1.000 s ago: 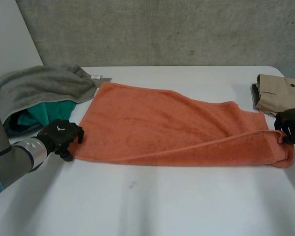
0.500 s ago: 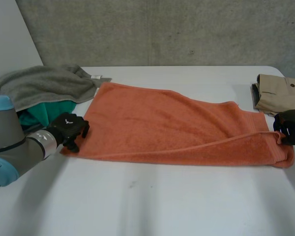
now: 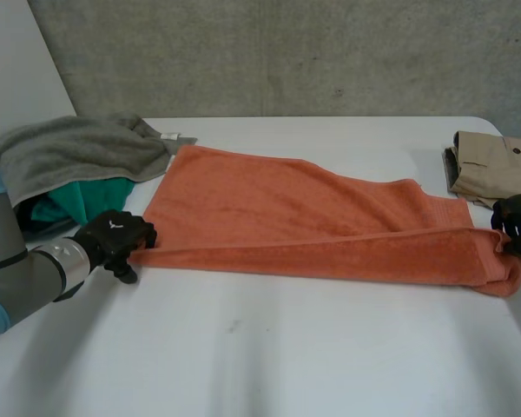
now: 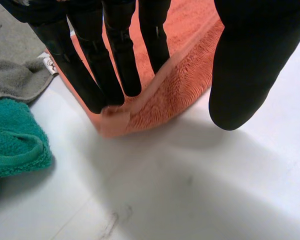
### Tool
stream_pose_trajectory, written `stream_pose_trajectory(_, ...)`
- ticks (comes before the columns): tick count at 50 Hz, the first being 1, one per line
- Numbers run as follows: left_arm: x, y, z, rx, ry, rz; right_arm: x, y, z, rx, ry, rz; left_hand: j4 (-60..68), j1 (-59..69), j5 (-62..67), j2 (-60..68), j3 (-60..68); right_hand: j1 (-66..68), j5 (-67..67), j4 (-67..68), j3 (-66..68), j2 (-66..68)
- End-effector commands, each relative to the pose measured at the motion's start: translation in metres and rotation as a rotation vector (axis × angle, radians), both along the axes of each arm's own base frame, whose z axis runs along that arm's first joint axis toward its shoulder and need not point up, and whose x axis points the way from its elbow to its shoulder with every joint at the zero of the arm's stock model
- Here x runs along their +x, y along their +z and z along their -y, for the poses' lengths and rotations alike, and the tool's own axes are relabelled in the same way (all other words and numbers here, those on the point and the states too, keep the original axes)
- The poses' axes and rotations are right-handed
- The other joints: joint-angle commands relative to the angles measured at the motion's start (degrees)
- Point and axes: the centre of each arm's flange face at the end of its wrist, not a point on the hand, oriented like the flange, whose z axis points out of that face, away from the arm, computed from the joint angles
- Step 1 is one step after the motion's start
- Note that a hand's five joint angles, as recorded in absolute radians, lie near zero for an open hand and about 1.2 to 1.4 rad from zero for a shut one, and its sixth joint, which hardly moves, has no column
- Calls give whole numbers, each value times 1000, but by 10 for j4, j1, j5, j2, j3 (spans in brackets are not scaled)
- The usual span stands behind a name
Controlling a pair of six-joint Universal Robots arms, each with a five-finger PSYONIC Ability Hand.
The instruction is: Fold the laundry.
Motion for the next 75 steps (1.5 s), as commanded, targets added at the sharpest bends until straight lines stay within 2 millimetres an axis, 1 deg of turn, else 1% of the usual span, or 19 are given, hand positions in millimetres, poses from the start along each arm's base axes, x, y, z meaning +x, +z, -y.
stream_pose_trajectory(1, -4, -7, 8, -11, -7, 25, -2, -2, 1, 2, -13, 4, 73, 70, 75, 72, 70, 153, 113, 115, 118, 127)
stream_pose_trajectory(11, -7, -12, 26, -37, 41, 60, -4, -4, -1, 16, -10, 5, 95, 91, 97, 94, 92, 153, 113, 115, 118, 127)
stream_pose_trajectory(13, -8, -14, 26, -37, 38, 64, -4, -4, -1, 16, -12, 5, 133, 130, 136, 133, 130, 153, 113, 115, 118, 127)
stream_pose_trajectory(16, -9, -16, 26, -34, 36, 72, -5, -4, -1, 17, -11, 5, 395, 391, 397, 394, 392, 153, 113, 115, 118, 127)
stream_pose_trajectory(19, -4, -11, 27, -40, 60, 80, -5, -4, -2, 20, -13, 8, 401, 397, 403, 400, 398, 153, 113, 115, 118, 127)
stream_pose_trajectory(23, 4, 5, 13, -32, 80, 70, -5, 0, -6, 29, -3, 23, 401, 397, 403, 400, 398, 153, 113, 115, 118, 127)
stream_pose_trajectory(27, 14, 38, -8, -53, 69, 39, -6, 10, -15, 55, 24, 39, 401, 397, 403, 400, 398, 153, 113, 115, 118, 127)
stream_pose_trajectory(28, 22, 48, -18, -50, 74, 30, -5, 15, -21, 71, 45, 39, 401, 397, 403, 400, 398, 153, 113, 115, 118, 127)
stream_pose_trajectory(31, 33, 58, -34, -17, 87, 30, -5, 23, -31, 106, 86, 19, 401, 397, 403, 400, 398, 153, 113, 115, 118, 127)
stream_pose_trajectory(32, 39, 62, -47, 20, 86, 42, -6, 28, -38, 133, 113, -8, 401, 397, 403, 400, 398, 153, 113, 115, 118, 127)
stream_pose_trajectory(36, 50, 69, -76, 107, 39, 105, -14, 37, -59, 245, 197, -102, 401, 397, 403, 400, 398, 153, 113, 115, 118, 127)
stream_pose_trajectory(40, 56, 69, -93, 188, -26, 151, -21, 38, -80, 386, 330, -203, 401, 397, 403, 400, 398, 153, 113, 115, 118, 127)
stream_pose_trajectory(44, 52, 69, -98, 215, -100, 175, -19, 36, -82, 403, 392, -255, 401, 397, 403, 400, 398, 153, 113, 115, 118, 127)
stream_pose_trajectory(46, 49, 68, -92, 194, -111, 176, -16, 33, -76, 377, 379, -254, 401, 397, 403, 400, 398, 153, 113, 115, 118, 127)
stream_pose_trajectory(50, 37, 64, -63, 139, -92, 128, -10, 27, -57, 294, 310, -226, 401, 397, 403, 400, 398, 153, 113, 115, 118, 127)
stream_pose_trajectory(55, 15, 68, -11, 0, -23, 54, 4, 22, -23, 99, 224, -166, 401, 397, 403, 400, 398, 153, 113, 115, 118, 127)
stream_pose_trajectory(62, -8, 78, 62, -258, 89, 16, 9, 18, 29, -141, 88, -112, 401, 397, 403, 400, 398, 153, 113, 115, 118, 127)
stream_pose_trajectory(66, -22, 73, 84, -297, 126, 20, 11, 15, 47, -209, 43, -129, 401, 397, 403, 400, 398, 153, 113, 115, 118, 127)
stream_pose_trajectory(75, -52, 44, 105, -303, 88, 51, 25, -4, 78, -288, 57, -159, 401, 397, 403, 400, 398, 153, 113, 115, 118, 127)
